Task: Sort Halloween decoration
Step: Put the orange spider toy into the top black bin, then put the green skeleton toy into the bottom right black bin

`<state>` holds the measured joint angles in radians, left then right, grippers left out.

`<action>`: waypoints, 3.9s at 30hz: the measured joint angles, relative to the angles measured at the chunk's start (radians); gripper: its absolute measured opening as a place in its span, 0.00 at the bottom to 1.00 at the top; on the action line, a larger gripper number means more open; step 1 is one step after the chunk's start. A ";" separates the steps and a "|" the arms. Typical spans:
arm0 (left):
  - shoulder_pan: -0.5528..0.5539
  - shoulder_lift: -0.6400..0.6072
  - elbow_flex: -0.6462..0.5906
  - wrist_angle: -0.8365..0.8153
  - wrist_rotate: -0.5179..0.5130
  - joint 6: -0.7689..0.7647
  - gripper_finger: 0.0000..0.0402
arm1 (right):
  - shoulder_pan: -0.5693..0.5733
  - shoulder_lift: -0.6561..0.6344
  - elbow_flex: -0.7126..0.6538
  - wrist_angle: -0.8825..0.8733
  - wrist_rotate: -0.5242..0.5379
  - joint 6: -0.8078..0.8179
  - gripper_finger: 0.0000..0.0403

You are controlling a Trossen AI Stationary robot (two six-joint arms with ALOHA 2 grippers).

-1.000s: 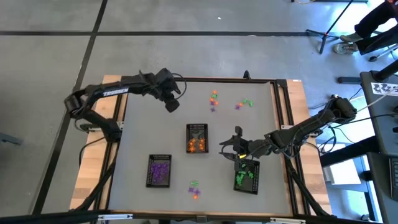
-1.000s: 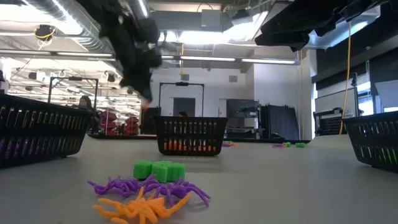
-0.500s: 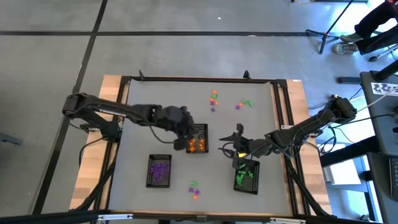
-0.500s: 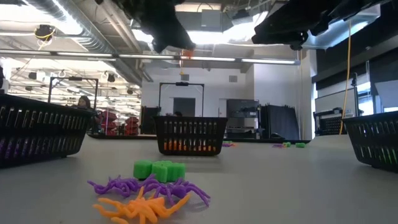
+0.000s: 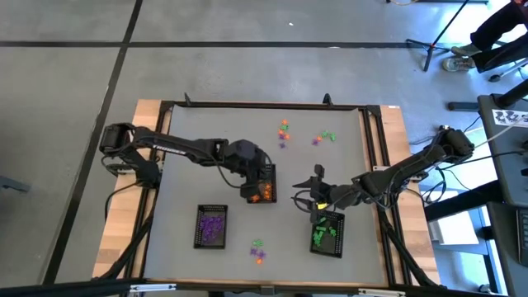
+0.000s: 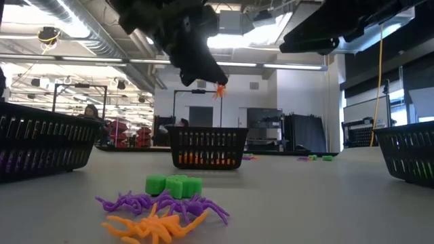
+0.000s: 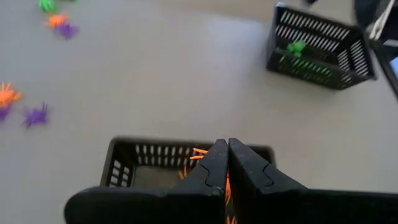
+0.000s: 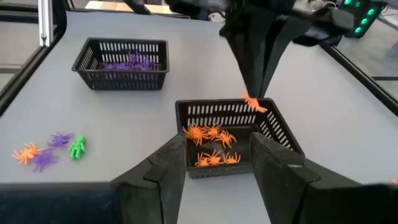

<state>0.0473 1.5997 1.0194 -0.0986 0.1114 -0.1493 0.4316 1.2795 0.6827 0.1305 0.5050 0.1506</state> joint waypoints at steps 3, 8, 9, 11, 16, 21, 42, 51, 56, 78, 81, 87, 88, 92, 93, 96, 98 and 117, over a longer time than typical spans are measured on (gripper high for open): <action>0.000 0.000 -0.045 0.021 -0.007 0.001 0.00 | 0.001 -0.009 0.000 -0.001 -0.002 0.007 0.43; 0.001 0.000 -0.156 0.134 0.011 -0.008 0.02 | 0.000 -0.011 0.000 -0.005 0.020 0.007 0.43; 0.004 0.000 -0.164 0.161 0.029 -0.014 0.03 | 0.000 -0.011 0.000 -0.006 0.030 0.007 0.43; 0.006 0.000 -0.169 0.204 0.048 -0.023 0.09 | 0.000 -0.011 0.000 -0.006 0.062 -0.001 0.43; 0.004 -0.003 -0.170 0.215 0.022 -0.008 0.25 | 0.000 -0.011 0.000 -0.008 0.157 0.000 0.43; 0.006 -0.032 -0.169 0.210 -0.072 -0.030 0.35 | -0.064 -0.013 0.031 -0.181 0.173 0.196 0.43; -0.083 -0.594 -0.712 0.899 -0.314 -0.040 0.34 | -0.820 -0.012 0.103 -0.819 -0.050 0.302 0.43; -0.146 -0.591 -0.713 0.865 -0.312 -0.021 0.34 | -1.053 0.012 0.008 -0.658 -0.186 0.187 0.43; -0.154 -0.591 -0.713 0.865 -0.338 0.003 0.34 | -1.122 0.090 -0.013 -0.585 -0.220 0.209 0.43; -0.154 -0.591 -0.713 0.802 -0.338 -0.001 0.34 | -1.152 0.259 -0.011 -0.491 -0.307 0.132 0.07; -0.154 -0.591 -0.713 0.802 -0.338 -0.001 0.34 | -1.152 0.207 -0.017 -0.522 -0.347 0.129 0.04; -0.155 -0.591 -0.713 0.801 -0.338 -0.001 0.34 | -1.142 0.059 0.021 -0.706 -0.445 0.129 0.09; -0.155 -0.591 -0.713 0.801 -0.339 -0.001 0.34 | -1.129 0.034 0.026 -0.734 -0.458 0.127 0.09; -0.155 -0.591 -0.713 0.801 -0.340 -0.001 0.34 | -1.050 -0.072 0.037 -0.810 -0.599 0.074 0.08; -0.155 -0.591 -0.713 0.801 -0.345 -0.001 0.34 | -1.023 -0.092 0.037 -0.825 -0.651 0.077 0.07; -0.155 -0.591 -0.712 0.801 -0.374 -0.001 0.34 | -0.918 -0.146 0.037 -0.847 -0.767 0.143 0.07; -0.155 -0.591 -0.712 0.801 -0.393 -0.001 0.34 | -0.827 -0.175 0.037 -0.841 -0.799 0.209 0.07; -0.294 -0.377 -0.712 0.948 -0.439 -0.215 0.34 | 0.191 -0.163 0.040 -0.524 -0.451 0.805 0.07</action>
<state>-0.2463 1.2230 0.3077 0.8493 -0.3272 -0.3644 0.6224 1.1166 0.7222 -0.3935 0.0538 0.9559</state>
